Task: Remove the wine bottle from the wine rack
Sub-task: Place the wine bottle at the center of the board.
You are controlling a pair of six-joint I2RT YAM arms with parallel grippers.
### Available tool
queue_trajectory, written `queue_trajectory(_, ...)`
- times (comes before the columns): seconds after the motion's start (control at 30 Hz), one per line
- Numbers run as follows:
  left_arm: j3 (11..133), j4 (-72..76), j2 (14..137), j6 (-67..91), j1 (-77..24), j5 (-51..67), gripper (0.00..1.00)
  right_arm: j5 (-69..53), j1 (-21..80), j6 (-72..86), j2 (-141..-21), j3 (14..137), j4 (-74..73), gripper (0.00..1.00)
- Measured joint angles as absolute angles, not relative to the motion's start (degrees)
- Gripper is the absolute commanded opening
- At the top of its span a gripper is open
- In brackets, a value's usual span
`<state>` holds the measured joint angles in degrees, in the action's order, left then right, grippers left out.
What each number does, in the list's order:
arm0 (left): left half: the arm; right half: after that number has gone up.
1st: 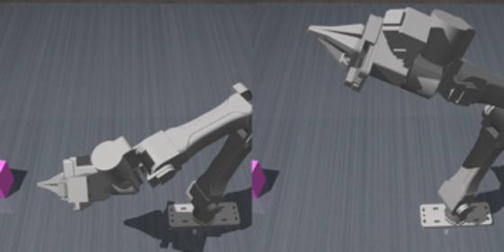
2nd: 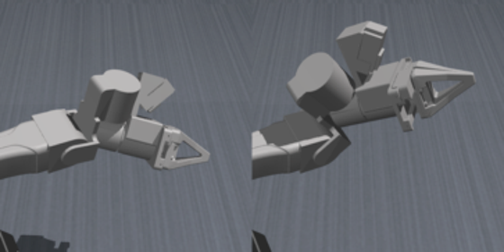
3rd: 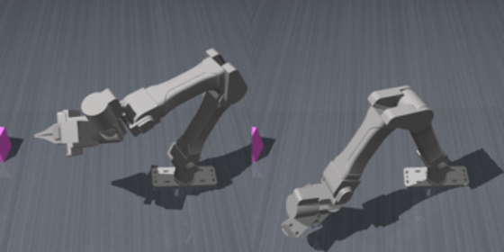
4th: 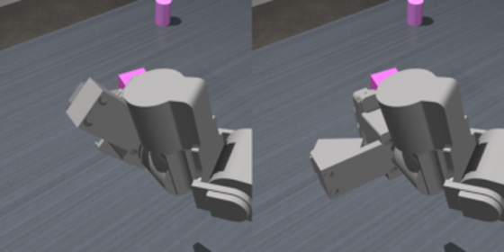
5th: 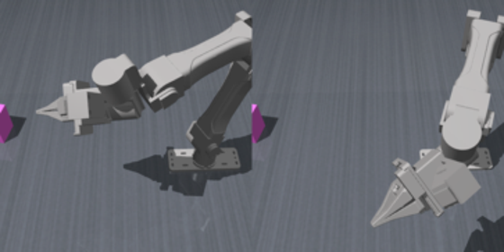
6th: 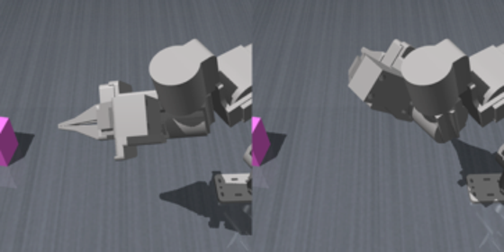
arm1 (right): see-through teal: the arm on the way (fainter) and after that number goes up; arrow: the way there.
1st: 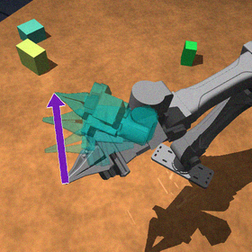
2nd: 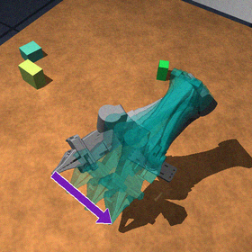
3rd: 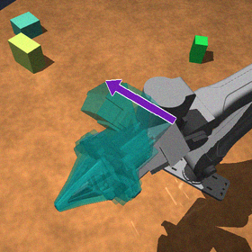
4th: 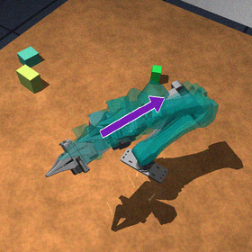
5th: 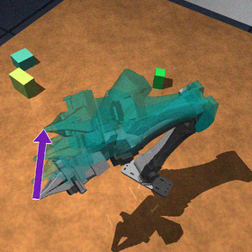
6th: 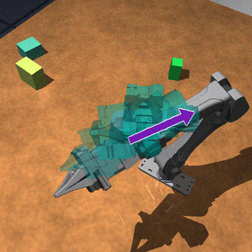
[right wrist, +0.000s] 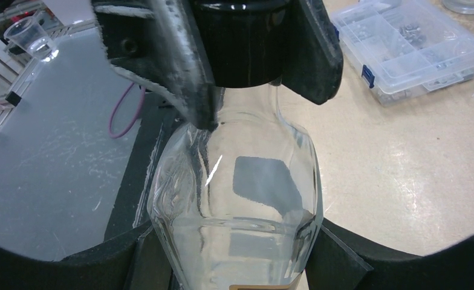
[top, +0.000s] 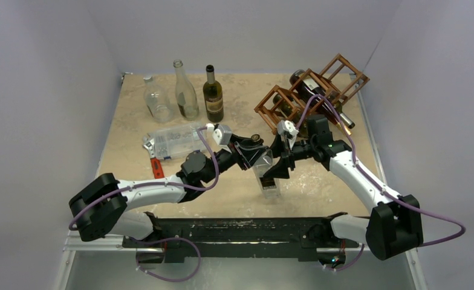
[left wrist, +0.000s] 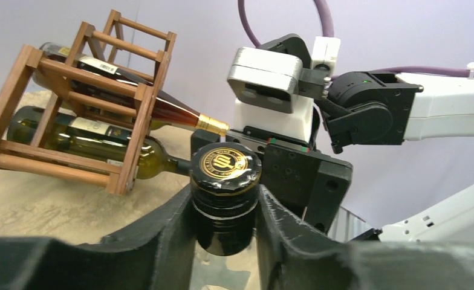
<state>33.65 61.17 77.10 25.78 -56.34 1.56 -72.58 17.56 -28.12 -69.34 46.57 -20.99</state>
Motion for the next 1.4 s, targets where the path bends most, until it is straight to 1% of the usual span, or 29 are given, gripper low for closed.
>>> queue_trajectory(0.03, 33.65, 61.1, 77.1, 25.71, -56.31, 1.5, 0.1, -72.64, 17.56, -28.16, -69.36, 46.54, -20.99, 0.02)
queue_trajectory(0.07, 33.65, 61.01, 77.14, 25.5, -56.23, 1.56, 0.02, -72.69, 17.56, -28.18, -69.36, 46.5, -21.02, 0.04)
queue_trajectory(0.13, 33.67, 60.84, 77.14, 25.26, -56.27, 1.67, 0.0, -72.55, 17.56, -28.36, -69.38, 46.41, -21.02, 0.11)
queue_trajectory(0.2, 33.67, 60.75, 77.14, 24.84, -56.21, 1.87, 0.0, -72.62, 17.56, -28.47, -69.38, 46.37, -21.04, 0.26)
queue_trajectory(0.23, 33.67, 60.71, 77.14, 24.6, -56.21, 1.91, 0.0, -72.6, 17.58, -28.53, -69.38, 46.37, -21.04, 0.37)
queue_trajectory(0.27, 33.67, 60.69, 77.12, 24.43, -56.21, 1.93, 0.0, -72.6, 17.56, -28.53, -69.38, 46.37, -21.04, 0.5)
queue_trajectory(0.33, 33.67, 60.14, 76.79, 24.18, -56.21, 1.93, 0.0, -72.53, 17.58, -28.71, -69.38, 46.37, -21.04, 0.81)
queue_trajectory(0.37, 33.67, 59.57, 76.42, 23.88, -56.23, 1.91, 0.0, -72.53, 17.58, -28.82, -69.38, 46.37, -21.04, 0.93)
queue_trajectory(0.4, 33.67, 58.85, 75.9, 23.38, -56.23, 2.07, 0.0, -72.53, 17.63, -28.95, -69.38, 46.37, -21.04, 0.98)
queue_trajectory(0.73, 33.63, 43.75, 70.52, 16.19, -54.92, 1.69, 0.0, -70.85, 17.58, -34.06, -67.02, 47.22, -24.67, 0.99)
queue_trajectory(0.97, 33.65, 39.22, 66.28, 13.45, -49.47, 1.02, 0.0, -67.29, 17.43, -39.77, -62.0, 47.99, -29.5, 0.99)
queue_trajectory(1.2, 36.45, 34.48, 67.42, 12.32, -41.36, 0.95, 0.0, -64.86, 16.43, -42.13, -59.86, 47.99, -30.83, 0.99)
queue_trajectory(1.4, 40.95, 34.94, 71.55, 11.42, -35.92, 0.84, 0.0, -63.92, 16.1, -42.94, -59.83, 47.99, -31.75, 0.99)
